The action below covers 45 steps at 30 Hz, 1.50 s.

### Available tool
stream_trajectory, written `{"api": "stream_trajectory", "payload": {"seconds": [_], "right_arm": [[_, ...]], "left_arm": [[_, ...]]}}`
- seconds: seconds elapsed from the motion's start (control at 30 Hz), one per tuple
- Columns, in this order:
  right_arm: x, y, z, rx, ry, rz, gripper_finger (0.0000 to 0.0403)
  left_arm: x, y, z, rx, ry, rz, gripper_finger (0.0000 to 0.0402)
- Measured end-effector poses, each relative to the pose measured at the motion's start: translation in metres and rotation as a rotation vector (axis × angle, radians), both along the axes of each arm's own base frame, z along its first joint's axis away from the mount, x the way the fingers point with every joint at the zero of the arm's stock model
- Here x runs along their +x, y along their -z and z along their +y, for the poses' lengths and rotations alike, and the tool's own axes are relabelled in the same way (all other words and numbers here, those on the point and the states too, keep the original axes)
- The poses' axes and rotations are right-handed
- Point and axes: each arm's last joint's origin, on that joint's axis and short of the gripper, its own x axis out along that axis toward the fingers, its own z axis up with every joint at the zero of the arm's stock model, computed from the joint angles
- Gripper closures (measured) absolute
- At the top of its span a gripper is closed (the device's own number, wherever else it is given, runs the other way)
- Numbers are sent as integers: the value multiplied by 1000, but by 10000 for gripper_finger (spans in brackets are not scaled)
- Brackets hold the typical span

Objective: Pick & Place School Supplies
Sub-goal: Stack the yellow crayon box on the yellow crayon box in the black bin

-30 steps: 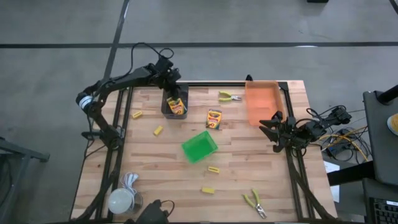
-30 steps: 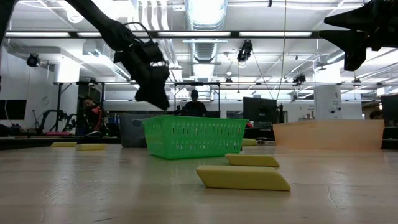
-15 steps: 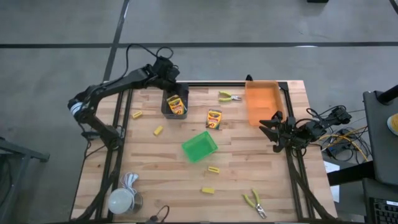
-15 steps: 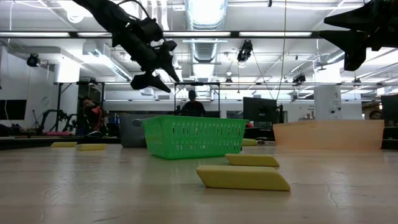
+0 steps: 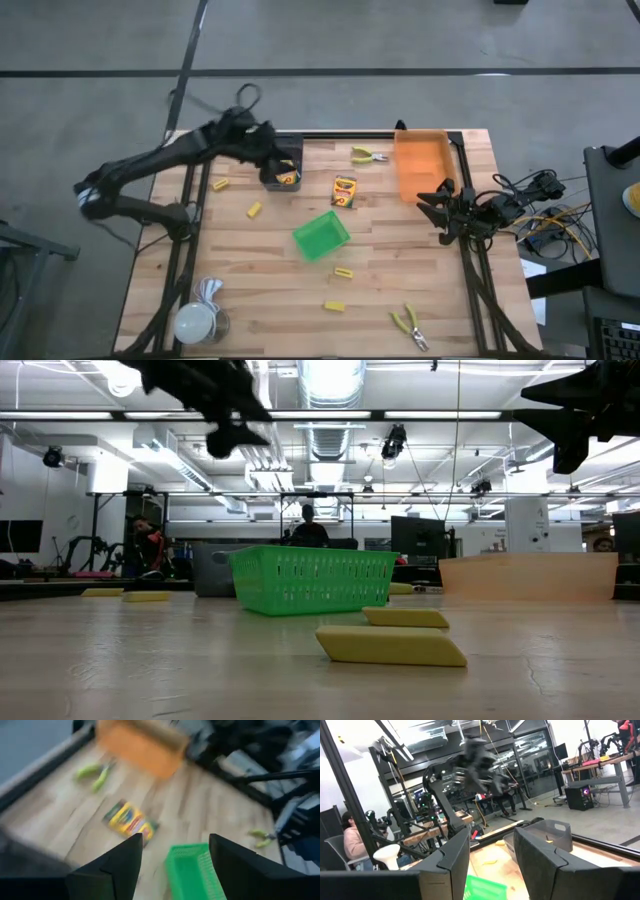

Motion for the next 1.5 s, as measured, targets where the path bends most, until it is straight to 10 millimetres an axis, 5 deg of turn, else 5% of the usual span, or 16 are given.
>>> {"api": "stream_trajectory", "payload": {"seconds": [0.37,0.83,1.5], "right_arm": [[0,0,0,0,0,0,255],[0,0,0,0,0,0,255],[0,0,0,0,0,0,255]], "left_arm": [[-78,11,-54,257,57,-329,168],[-125,22,-79,353,133,-460,168],[-131,21,-82,337,126,-519,168]]}}
